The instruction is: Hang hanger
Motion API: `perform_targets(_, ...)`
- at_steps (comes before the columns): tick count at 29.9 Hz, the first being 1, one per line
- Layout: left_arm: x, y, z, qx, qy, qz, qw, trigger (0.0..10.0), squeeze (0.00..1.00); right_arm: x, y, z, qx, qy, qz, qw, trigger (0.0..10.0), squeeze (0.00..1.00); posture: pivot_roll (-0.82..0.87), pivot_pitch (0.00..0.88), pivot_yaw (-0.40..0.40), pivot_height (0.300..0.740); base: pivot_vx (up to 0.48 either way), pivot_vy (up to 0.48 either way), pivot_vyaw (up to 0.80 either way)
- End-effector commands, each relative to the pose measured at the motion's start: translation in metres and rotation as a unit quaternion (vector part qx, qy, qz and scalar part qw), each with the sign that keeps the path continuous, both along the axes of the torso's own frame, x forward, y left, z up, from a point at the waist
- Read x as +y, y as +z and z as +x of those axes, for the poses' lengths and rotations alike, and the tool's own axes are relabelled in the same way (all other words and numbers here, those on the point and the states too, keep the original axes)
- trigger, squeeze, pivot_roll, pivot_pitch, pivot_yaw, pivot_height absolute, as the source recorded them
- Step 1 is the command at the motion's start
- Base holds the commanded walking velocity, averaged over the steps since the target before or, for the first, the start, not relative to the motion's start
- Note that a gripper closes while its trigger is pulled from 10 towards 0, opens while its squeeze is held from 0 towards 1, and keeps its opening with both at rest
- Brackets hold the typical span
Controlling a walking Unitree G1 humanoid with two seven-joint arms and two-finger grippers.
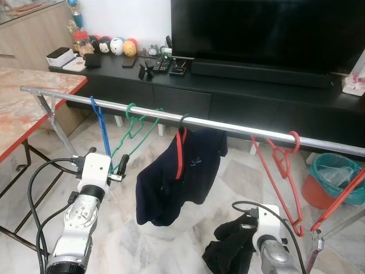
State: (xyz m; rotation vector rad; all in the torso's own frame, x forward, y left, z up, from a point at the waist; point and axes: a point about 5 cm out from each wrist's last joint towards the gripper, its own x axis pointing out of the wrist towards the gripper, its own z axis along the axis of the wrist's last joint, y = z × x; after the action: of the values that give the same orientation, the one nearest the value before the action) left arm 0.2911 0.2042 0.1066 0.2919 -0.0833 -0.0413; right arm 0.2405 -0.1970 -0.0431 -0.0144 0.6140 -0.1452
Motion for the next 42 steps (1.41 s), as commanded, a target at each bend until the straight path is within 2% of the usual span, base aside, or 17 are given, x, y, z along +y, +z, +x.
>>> perform_targets(1, -0.002, 0.002, 0.000, 0.000, -0.006, -0.004, 1.000, 10.0, 0.00, 0.001, 0.004, 0.005, -0.013, 0.006, -0.003, 1.000, 10.0, 0.00, -0.03, 0.000, -0.001, 0.740, 0.307, 0.000, 0.00)
perform_targets(23, -0.005, 0.001, -0.003, 0.004, -0.019, -0.004, 1.000, 10.0, 0.00, 0.003, 0.004, 0.006, -0.013, 0.012, -0.002, 1.000, 10.0, 0.00, -0.04, 0.000, 0.004, 0.740, 0.392, 0.000, 0.00)
perform_targets(28, -0.004, 0.002, -0.004, 0.003, -0.019, -0.002, 1.000, 10.0, 0.00, 0.004, 0.004, 0.005, -0.012, 0.013, -0.002, 1.000, 10.0, 0.00, -0.03, 0.000, 0.006, 0.740, 0.064, 0.000, 0.00)
perform_targets(35, -0.006, 0.021, -0.018, -0.020, -0.049, -0.003, 0.999, 10.0, 0.00, 0.002, 0.004, 0.005, -0.013, 0.010, -0.004, 1.000, 10.0, 0.00, -0.03, 0.000, 0.010, 0.740, 0.000, 0.000, 0.00)
perform_targets(39, -0.006, 0.024, -0.026, -0.009, -0.068, 0.001, 0.998, 10.0, 0.00, 0.002, 0.003, 0.003, -0.010, 0.011, -0.003, 1.000, 10.0, 0.00, -0.03, 0.000, 0.008, 0.740, 0.000, 0.000, 0.00)
perform_targets(42, -0.008, 0.023, -0.033, 0.012, -0.102, 0.006, 0.995, 10.0, 0.00, 0.004, 0.003, 0.004, -0.010, 0.015, -0.002, 1.000, 10.0, 0.00, -0.03, 0.000, 0.008, 0.740, 0.000, 0.000, 0.00)
